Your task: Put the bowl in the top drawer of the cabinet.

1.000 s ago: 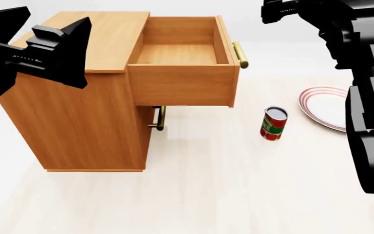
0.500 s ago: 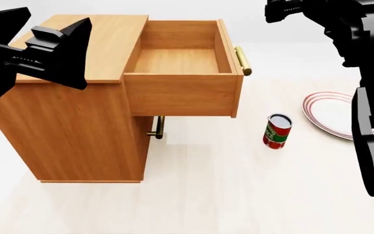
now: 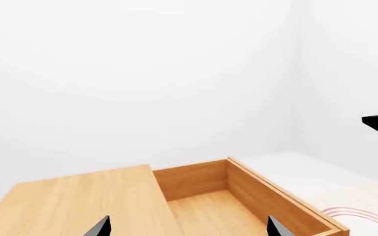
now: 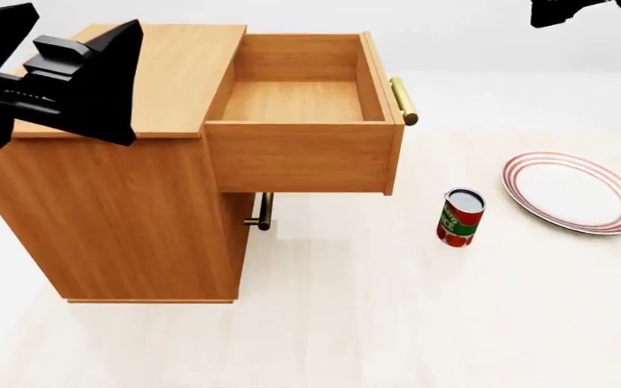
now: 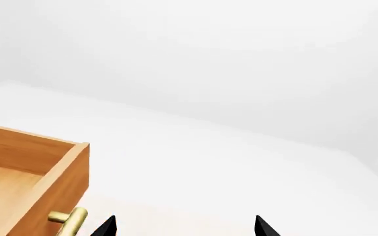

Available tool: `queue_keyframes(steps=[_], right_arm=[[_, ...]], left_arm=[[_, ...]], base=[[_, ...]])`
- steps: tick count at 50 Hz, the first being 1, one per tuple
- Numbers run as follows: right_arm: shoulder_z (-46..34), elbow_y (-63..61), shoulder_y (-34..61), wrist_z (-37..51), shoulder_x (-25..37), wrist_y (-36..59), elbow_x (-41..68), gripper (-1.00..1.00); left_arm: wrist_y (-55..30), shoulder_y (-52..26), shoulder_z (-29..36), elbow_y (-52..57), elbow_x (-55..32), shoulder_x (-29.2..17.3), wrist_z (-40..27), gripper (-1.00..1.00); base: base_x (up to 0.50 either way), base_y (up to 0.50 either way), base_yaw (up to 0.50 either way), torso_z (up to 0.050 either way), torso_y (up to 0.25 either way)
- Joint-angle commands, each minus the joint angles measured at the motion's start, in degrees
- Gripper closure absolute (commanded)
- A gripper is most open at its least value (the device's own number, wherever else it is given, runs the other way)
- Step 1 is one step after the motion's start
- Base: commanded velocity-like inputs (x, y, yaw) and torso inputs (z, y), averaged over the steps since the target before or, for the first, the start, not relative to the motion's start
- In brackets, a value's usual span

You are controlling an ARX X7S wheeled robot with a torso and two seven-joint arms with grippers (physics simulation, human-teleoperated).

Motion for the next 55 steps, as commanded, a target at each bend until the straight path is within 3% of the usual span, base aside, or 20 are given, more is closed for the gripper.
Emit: queue_keyframes(steps=[1,9,19,27,45,55], right_arm=[[-0.75,-18.02,0.40,-1.46,9.68,17.99,3.32,-1.00],[-4.19,-25.10,-0.79,-2.35,16.86,25.86,8.65,-1.00],[-16.99,-26.72,3.02,20.07,29.38,25.82,40.04,-1.00],[-23.23,-28.40,3.16,32.05,37.72,25.43,56.36,-1.00],[-28.06,-31.47,-9.20,41.77,46.56,17.10,67.67,-1.00],[-31.11,-32.74,-16.67,41.20,50.04,9.98,66.80,-1.00]], left_arm=[[0.94,0.01,-0.26,0.53,-0.59,-0.49,-0.04,-1.00],[1.55,0.77,-0.83,0.97,-0.52,-0.73,0.30,-1.00],[2.14,1.34,-1.08,1.22,-0.39,-0.87,0.80,-1.00],[2.93,1.31,-1.35,1.65,-1.40,-1.55,-0.07,-1.00],[3.65,1.69,-1.08,2.03,-0.10,-1.18,0.99,-1.00],[4.14,1.92,-1.07,2.33,-0.05,-1.34,1.08,-1.00]], base=[[0.00,0.00,0.00,0.000,0.000],[0.00,0.00,0.00,0.000,0.000],[0.00,0.00,0.00,0.000,0.000],[0.00,0.00,0.00,0.000,0.000],[0.00,0.00,0.00,0.000,0.000],[0.00,0.00,0.00,0.000,0.000]])
